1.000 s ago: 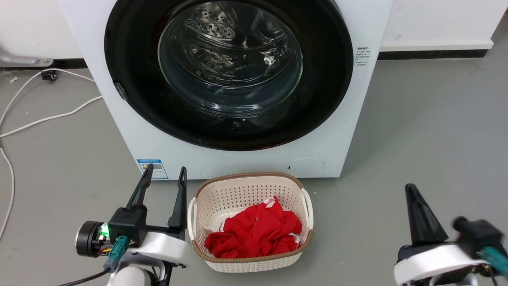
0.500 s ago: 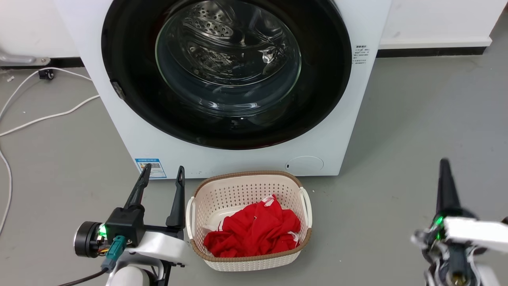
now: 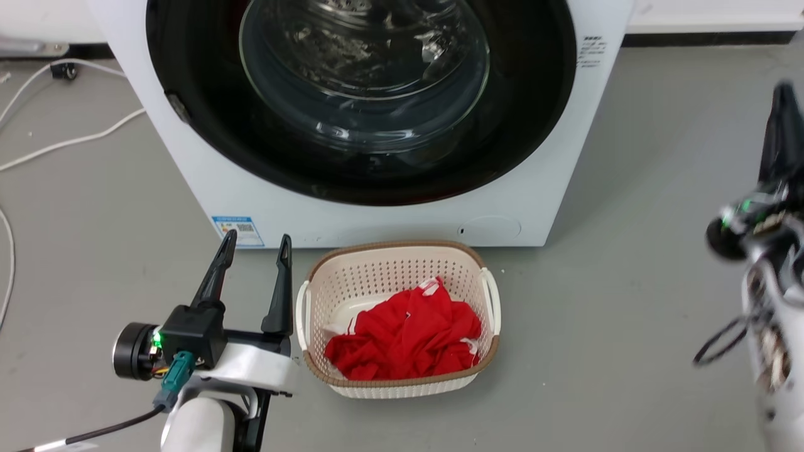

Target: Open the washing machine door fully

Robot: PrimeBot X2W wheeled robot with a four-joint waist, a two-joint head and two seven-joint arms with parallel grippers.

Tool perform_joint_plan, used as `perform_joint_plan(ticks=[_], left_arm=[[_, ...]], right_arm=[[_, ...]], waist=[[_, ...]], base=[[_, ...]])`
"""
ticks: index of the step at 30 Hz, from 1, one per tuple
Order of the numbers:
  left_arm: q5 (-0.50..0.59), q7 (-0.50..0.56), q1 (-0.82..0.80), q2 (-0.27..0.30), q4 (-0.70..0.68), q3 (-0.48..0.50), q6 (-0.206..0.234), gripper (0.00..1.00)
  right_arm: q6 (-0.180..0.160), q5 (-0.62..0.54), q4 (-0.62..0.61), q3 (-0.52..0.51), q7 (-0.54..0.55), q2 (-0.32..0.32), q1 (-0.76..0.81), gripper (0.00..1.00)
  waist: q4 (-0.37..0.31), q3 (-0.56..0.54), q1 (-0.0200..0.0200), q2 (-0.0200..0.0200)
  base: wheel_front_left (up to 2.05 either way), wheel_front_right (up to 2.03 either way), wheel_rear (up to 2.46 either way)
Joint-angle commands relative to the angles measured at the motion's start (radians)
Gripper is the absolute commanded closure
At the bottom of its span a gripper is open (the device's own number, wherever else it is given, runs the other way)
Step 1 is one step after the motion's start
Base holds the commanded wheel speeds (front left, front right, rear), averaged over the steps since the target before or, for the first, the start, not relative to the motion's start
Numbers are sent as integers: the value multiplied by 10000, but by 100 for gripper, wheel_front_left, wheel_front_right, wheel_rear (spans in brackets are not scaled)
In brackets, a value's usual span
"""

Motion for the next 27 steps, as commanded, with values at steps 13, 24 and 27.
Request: perform_joint_plan(ticks=[13,24,27], left_arm=[[16,-21,-715,-4,-312,-76,-141,0],[-43,-21,-1314,-14,-561,-59,-215,0],[-59,-23,-1468,-17,-605,-44,-211,0]], right_arm=[[0,-1414,4175,2098,1792,-2217,-5802,100],[0,-3091,6954,4150,4607,-2037,-9281,100],[-1,-3349,7312,4438,5160,-1898,-9688,100]], waist=[[502,1282,-1,0],[800,2349,-1,0],[861,2558,-1,0]], base=[[0,0,0],[0,0,0],[0,0,0]])
